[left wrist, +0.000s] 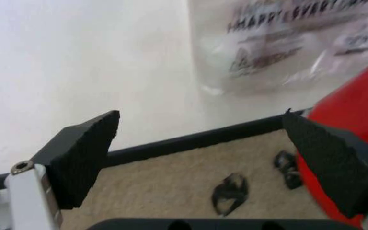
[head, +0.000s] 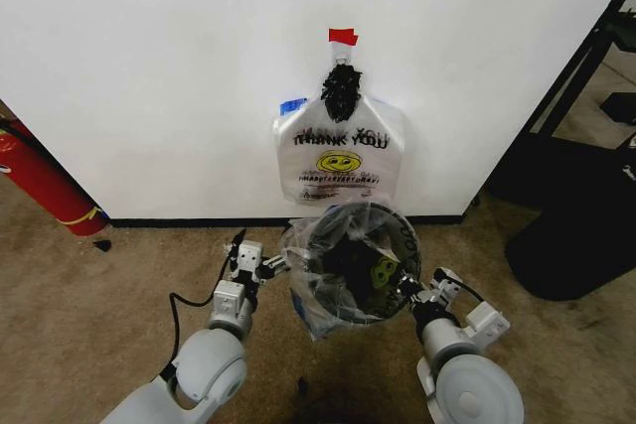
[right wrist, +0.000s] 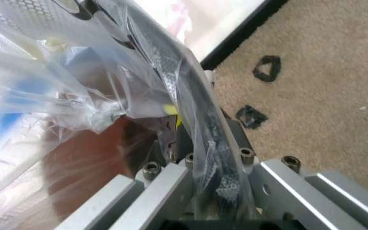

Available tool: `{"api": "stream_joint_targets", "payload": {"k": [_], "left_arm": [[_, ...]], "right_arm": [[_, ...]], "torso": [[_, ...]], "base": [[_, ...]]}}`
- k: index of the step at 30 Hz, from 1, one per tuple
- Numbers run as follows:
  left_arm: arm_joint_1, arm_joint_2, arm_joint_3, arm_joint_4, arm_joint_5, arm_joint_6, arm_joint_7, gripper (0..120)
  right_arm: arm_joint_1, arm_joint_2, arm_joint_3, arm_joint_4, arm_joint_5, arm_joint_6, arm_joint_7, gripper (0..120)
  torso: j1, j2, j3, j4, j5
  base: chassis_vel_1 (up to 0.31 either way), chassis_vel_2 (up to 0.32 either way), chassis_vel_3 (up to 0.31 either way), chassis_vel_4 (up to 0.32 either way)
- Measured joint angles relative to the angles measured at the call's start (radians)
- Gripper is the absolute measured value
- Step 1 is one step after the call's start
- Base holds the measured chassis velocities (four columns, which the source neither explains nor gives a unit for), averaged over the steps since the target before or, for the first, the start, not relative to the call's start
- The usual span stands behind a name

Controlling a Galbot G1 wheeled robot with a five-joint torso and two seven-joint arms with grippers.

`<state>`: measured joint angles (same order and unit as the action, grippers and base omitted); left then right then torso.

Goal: Pick up the garbage bag from the wall and place it over the trash bin.

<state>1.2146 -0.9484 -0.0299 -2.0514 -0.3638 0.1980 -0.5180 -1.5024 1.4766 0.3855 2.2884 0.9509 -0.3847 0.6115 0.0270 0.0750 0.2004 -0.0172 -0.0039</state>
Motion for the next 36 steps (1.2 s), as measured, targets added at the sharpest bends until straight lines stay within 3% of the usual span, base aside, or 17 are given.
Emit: {"api": "stream_joint_targets", "payload": {"k": [4, 6, 10, 16, 23, 28, 36], "left_arm": [[0.044, 0.008, -0.019, 0.000, 0.039, -0.015, -0.003, 100], [0.122, 0.010, -0.037, -0.012, 0.105, -0.065, -0.001, 100], [0.167, -0.007, -0.040, -0.011, 0.133, -0.122, -0.004, 100], [0.211, -0.071, -0.069, -0.022, 0.134, -0.210, -0.040, 100], [0.351, -0.194, -0.190, -0.114, 0.203, -0.351, -0.057, 100], [0.434, -0.223, -0.213, -0.157, 0.267, -0.380, -0.054, 100], [0.458, -0.269, -0.229, -0.200, 0.296, -0.389, -0.045, 100]], "right_arm": [[0.011, -0.009, 0.019, 0.000, 0.051, -0.049, 0.052, 0], [0.035, -0.018, 0.044, -0.030, 0.144, -0.112, 0.136, 0], [0.044, -0.018, 0.074, -0.057, 0.179, -0.126, 0.156, 0], [0.078, -0.013, 0.090, -0.113, 0.197, -0.140, 0.165, 0], [0.141, -0.015, 0.072, -0.203, 0.221, -0.228, 0.166, 0], [0.194, 0.002, 0.048, -0.239, 0.222, -0.218, 0.167, 0], [0.283, 0.043, 0.023, -0.326, 0.223, -0.219, 0.213, 0]], "torso": [[0.000, 0.000, 0.000, -0.0001, 0.0000], [0.000, 0.000, 0.000, 0.0002, 0.0001], [0.000, 0.000, 0.000, 0.0002, 0.0001], [0.000, 0.000, 0.000, -0.0001, 0.0000], [0.000, 0.000, 0.000, 0.0001, 0.0001], [0.000, 0.000, 0.000, 0.0002, 0.0000], [0.000, 0.000, 0.000, -0.0001, 0.0000]], "base": [[0.000, 0.000, 0.000, 0.000], [0.000, 0.000, 0.000, 0.000], [0.000, 0.000, 0.000, 0.000], [0.000, 0.000, 0.000, 0.000], [0.000, 0.000, 0.000, 0.000], [0.000, 0.000, 0.000, 0.000], [0.000, 0.000, 0.000, 0.000]]}}
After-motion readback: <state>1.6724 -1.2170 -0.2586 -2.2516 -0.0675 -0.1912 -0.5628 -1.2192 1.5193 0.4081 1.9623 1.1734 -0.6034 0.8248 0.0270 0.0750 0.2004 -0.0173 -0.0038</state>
